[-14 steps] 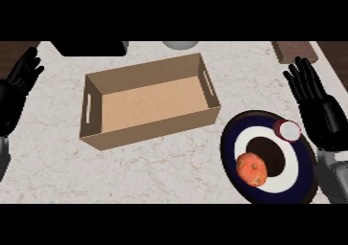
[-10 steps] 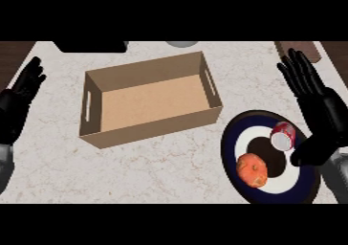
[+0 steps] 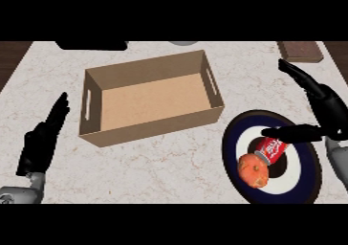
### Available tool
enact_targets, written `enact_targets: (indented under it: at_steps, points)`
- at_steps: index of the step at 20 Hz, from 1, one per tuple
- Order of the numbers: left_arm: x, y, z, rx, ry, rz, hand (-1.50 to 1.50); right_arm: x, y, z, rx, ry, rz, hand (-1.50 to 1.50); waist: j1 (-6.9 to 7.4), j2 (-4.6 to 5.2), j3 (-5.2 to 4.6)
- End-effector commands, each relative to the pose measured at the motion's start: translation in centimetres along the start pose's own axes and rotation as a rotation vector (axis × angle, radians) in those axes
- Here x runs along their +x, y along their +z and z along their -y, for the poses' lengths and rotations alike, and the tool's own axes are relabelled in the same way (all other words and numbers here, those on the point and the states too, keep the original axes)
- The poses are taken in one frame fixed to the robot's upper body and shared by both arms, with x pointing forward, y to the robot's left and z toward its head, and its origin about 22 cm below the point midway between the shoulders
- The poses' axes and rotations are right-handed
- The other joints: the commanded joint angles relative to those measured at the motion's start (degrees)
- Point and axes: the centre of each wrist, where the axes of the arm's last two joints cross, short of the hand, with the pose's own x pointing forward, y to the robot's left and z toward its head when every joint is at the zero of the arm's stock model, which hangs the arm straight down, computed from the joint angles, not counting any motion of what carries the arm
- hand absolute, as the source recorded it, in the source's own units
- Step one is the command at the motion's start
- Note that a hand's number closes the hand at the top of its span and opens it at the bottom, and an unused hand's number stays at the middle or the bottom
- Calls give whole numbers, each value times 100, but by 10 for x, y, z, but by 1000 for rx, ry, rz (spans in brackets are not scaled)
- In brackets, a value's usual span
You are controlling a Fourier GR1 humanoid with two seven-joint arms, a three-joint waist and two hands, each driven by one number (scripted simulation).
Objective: Pick the can from the plate and place it in the cardboard box
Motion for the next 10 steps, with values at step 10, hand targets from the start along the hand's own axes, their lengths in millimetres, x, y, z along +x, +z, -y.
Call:
enact_targets:
  at_steps: [10]
  points:
    - [-15, 15, 3, 23, -4, -25, 0, 40, -24, 94, 429, 650, -62, -150, -91, -41, -17]
